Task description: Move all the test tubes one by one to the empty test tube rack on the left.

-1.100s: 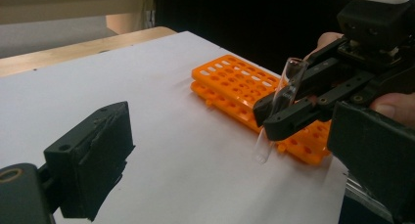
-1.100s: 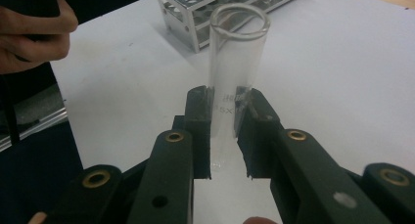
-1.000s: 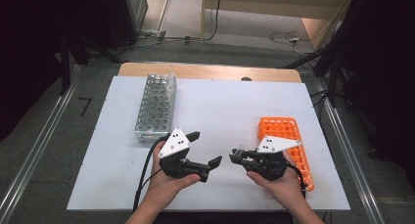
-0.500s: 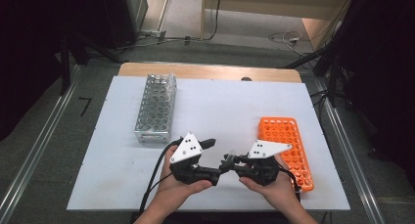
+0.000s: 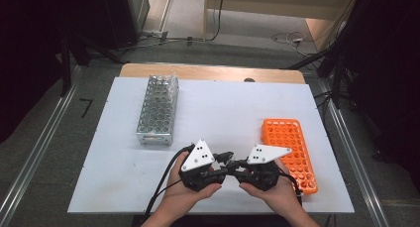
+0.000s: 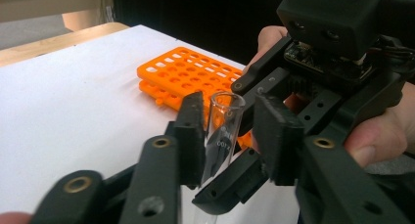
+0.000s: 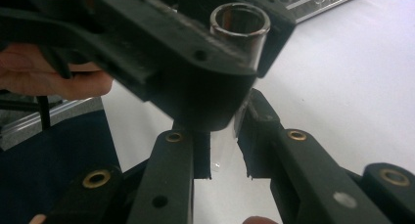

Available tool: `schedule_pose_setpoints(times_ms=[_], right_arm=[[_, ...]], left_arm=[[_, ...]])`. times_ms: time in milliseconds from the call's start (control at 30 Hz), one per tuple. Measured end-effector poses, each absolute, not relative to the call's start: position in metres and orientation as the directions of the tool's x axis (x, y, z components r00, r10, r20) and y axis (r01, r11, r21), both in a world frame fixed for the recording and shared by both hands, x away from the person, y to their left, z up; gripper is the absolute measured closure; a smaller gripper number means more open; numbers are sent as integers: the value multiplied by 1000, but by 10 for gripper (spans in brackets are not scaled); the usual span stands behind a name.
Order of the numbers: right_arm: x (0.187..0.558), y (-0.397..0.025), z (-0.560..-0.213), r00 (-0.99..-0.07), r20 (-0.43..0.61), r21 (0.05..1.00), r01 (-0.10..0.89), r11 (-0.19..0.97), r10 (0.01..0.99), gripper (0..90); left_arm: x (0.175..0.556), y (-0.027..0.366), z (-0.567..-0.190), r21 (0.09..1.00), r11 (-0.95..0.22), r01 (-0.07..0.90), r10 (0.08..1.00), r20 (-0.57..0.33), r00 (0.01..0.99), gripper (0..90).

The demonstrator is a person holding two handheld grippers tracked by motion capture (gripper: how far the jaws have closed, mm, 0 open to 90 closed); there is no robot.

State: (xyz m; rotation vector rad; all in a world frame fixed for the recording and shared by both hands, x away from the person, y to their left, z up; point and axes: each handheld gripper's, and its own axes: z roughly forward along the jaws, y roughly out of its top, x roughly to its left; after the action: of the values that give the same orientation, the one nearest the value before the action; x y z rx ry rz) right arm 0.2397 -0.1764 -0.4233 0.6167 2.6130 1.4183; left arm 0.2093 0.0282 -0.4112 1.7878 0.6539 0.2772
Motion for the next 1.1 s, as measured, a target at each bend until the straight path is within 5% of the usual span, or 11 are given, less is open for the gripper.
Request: schedule_pose_setpoints(times_ms=[967,1100], right_arm=[[239,-176,-423,-916,107,824,299,482,387,733],[239,-177,-422,-919,109,829,294,475,379,617]], left_arm=[[207,26,-412,940,-227,255,588,-76,805,763],[209,29,-410,944,-204,261,591,-93,801,763]])
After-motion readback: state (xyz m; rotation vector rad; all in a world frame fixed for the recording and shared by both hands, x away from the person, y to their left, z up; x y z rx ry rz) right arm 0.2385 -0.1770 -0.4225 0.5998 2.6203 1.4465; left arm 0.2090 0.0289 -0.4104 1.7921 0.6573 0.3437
